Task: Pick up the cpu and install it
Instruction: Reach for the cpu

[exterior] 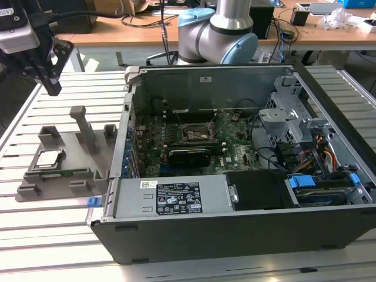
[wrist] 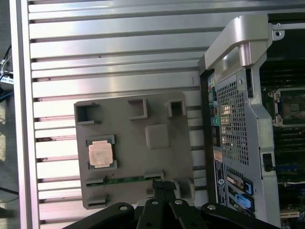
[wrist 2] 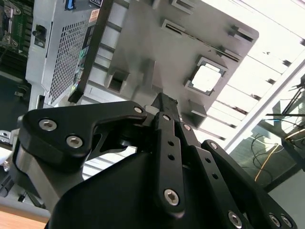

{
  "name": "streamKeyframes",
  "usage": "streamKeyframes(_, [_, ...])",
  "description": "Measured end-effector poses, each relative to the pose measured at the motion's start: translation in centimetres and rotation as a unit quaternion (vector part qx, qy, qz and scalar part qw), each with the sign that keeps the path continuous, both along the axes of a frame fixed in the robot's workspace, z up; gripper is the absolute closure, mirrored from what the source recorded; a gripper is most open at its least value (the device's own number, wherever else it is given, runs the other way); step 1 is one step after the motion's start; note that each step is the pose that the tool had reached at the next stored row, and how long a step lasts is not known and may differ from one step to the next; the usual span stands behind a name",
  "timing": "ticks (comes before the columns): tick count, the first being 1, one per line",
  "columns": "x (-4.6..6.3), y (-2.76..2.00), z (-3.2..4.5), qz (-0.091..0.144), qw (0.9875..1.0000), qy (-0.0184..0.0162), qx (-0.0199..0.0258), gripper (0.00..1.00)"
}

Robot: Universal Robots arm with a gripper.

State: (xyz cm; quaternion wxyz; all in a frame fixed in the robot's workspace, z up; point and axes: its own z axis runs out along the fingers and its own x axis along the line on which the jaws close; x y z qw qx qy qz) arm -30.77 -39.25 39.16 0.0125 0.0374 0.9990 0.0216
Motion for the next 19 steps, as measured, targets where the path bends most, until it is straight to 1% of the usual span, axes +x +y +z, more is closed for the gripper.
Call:
streamKeyframes(6, [-0.4, 0.01, -0.02, 0.000, 1.0000, 0.0000, 0.0000, 0.89])
streamKeyframes(11, [-1.0, 0.02, -0.05, 0.000, 1.0000, 0.0000, -0.0001, 0.89])
streamKeyframes(16, [-2.2, 0.12, -0.18, 0.000, 1.0000, 0.0000, -0.0007, 0.89])
streamKeyframes(18, [-2.7, 0.24, -0.27, 0.000, 1.0000, 0.0000, -0.0016, 0.89])
streamKeyframes(19, [-2.8, 0.33, -0.29, 0.000, 1.0000, 0.0000, -0.0023, 0.89])
